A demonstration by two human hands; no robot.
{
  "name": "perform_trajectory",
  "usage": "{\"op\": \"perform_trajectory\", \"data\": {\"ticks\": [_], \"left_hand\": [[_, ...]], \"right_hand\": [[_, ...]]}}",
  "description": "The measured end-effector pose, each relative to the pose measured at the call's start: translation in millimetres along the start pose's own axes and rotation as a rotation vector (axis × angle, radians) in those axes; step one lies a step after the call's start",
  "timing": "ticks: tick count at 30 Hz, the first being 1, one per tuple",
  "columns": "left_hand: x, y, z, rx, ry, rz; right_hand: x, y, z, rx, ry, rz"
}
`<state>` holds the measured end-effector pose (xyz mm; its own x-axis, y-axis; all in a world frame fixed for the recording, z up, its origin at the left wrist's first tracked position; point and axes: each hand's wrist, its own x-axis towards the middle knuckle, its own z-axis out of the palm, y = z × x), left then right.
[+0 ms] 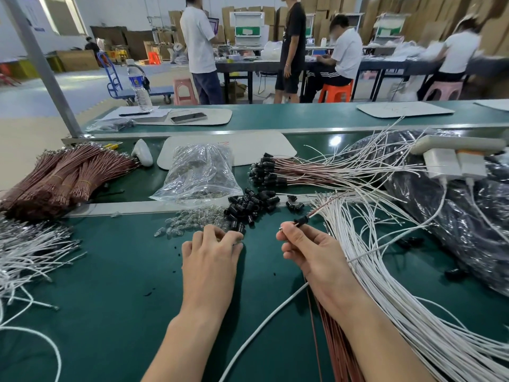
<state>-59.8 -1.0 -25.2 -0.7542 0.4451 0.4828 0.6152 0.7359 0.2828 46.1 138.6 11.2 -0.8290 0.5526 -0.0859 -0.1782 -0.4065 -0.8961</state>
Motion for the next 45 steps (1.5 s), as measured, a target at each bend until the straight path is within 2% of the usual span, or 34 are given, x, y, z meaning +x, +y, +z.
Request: {"op": "perform_trajectory", "data": {"ticks": [19, 20, 22, 26, 30, 35, 45], "left_hand": [[-2, 0, -3, -0.013, 0.004, 0.04], [-2, 3, -5, -0.08, 0.005, 0.054], [-4, 12, -9, -0.366, 0.011, 0.023], [-8, 37, -20, -1.074, -0.004, -0.223], [-10, 50, -24, -1.44, -0.036, -0.328], [-11, 53, -22, -1.572, -0.096, -0.343], [-13, 56, -22, -1.475, -0.045, -0.289]], "right_hand": [[-1, -6, -7, 0.266, -0.067, 0.151], [-1, -6, -7, 0.268, -0.065, 0.154], [-1, -6, -6, 0.259, -0.057, 0.163], [1, -6, -5, 0.228, -0.054, 0.172], [3, -3, -5, 0.216, -0.054, 0.176], [5, -1, -6, 0.209, -0.077, 0.181], [5, 3, -3, 0.197, -0.091, 0.17]]}}
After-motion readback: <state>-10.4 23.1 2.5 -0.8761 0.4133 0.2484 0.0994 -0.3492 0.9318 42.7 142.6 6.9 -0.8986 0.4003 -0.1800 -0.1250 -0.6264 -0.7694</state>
